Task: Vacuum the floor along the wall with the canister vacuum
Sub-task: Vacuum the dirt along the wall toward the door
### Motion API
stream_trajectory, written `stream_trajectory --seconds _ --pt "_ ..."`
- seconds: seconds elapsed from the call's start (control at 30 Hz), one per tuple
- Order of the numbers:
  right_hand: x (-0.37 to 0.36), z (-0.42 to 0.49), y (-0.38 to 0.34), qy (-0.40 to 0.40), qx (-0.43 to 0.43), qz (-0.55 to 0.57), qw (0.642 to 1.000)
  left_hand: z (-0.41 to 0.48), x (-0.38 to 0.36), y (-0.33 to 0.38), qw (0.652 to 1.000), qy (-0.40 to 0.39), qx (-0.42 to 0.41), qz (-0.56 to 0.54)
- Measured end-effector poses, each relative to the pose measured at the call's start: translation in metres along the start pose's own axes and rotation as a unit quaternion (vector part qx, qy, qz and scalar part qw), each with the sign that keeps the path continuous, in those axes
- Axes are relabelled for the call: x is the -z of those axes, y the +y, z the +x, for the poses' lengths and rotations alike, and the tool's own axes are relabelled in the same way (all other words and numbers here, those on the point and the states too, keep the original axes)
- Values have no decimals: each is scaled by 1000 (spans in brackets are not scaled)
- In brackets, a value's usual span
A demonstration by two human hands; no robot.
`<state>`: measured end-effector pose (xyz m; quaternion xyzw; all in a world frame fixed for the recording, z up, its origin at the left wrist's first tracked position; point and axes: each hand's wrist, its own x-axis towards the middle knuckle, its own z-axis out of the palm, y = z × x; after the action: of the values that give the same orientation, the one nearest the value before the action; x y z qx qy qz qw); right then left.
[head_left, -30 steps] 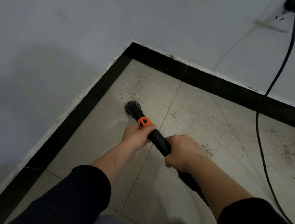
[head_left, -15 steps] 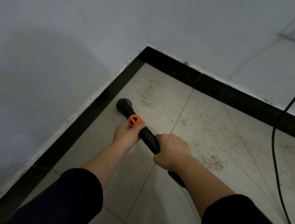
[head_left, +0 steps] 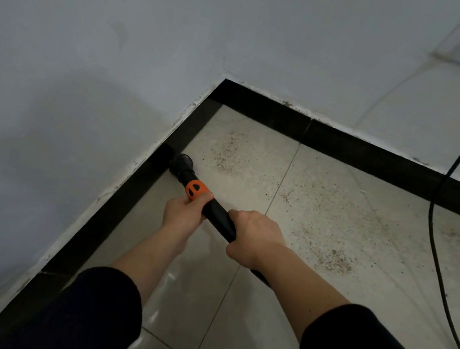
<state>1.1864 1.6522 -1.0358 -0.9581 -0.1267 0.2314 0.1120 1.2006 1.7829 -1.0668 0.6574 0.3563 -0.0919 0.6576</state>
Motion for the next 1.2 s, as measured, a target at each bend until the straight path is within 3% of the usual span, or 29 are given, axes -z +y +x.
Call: stream_trajectory --seconds 0.43,1.2 --pt "-8 1 21 23 28 18 999 2 -14 -4 999 -8 -34 10" --pt "-9 -35 65 36 -33 53 997 -30 -59 -20 995 -59 -65 41"
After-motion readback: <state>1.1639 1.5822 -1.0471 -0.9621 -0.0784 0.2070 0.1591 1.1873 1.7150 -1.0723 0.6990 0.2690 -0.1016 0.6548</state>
